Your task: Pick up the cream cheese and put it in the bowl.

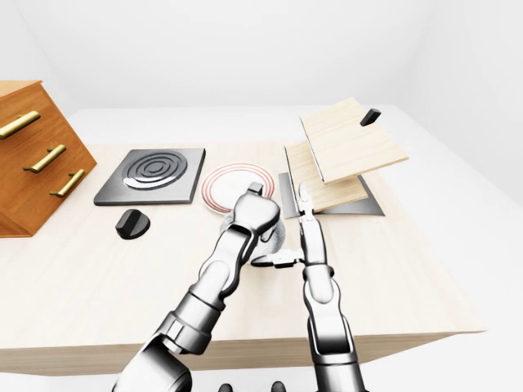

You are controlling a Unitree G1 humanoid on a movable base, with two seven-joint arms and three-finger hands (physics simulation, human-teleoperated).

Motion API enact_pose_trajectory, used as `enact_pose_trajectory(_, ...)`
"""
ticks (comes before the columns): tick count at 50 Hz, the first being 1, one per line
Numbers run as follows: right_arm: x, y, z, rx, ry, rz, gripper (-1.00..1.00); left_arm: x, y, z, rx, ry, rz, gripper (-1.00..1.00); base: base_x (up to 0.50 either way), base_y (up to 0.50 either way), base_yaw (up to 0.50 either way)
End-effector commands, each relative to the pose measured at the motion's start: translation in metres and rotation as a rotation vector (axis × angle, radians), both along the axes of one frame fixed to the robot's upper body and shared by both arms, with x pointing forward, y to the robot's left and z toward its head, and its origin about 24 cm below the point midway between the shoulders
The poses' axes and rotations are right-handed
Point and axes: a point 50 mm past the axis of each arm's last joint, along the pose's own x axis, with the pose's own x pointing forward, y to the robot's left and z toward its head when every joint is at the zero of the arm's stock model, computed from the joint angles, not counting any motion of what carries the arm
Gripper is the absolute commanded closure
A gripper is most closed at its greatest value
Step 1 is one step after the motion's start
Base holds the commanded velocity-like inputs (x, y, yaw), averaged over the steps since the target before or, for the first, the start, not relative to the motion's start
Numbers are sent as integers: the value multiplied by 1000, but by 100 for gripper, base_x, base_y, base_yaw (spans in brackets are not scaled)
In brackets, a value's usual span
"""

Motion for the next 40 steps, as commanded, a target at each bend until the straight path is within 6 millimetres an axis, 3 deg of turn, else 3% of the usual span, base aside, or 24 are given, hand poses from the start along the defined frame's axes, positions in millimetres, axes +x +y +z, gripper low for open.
enact_pose_trajectory(1, -7, 0, 11, 2, -49, 9, -100, 4, -7, -6, -32, 12, -33, 100, 0, 0, 0)
enact_pose_trajectory(8, -15, -3, 15, -4, -67, 7, -100, 3, -4, -9, -30, 15, -28, 100, 0, 0, 0)
enact_pose_trajectory(40, -6, -1, 1, -7, -9, 0, -100, -10, 17, 0, 7, 15, 40, 100, 0, 0, 0)
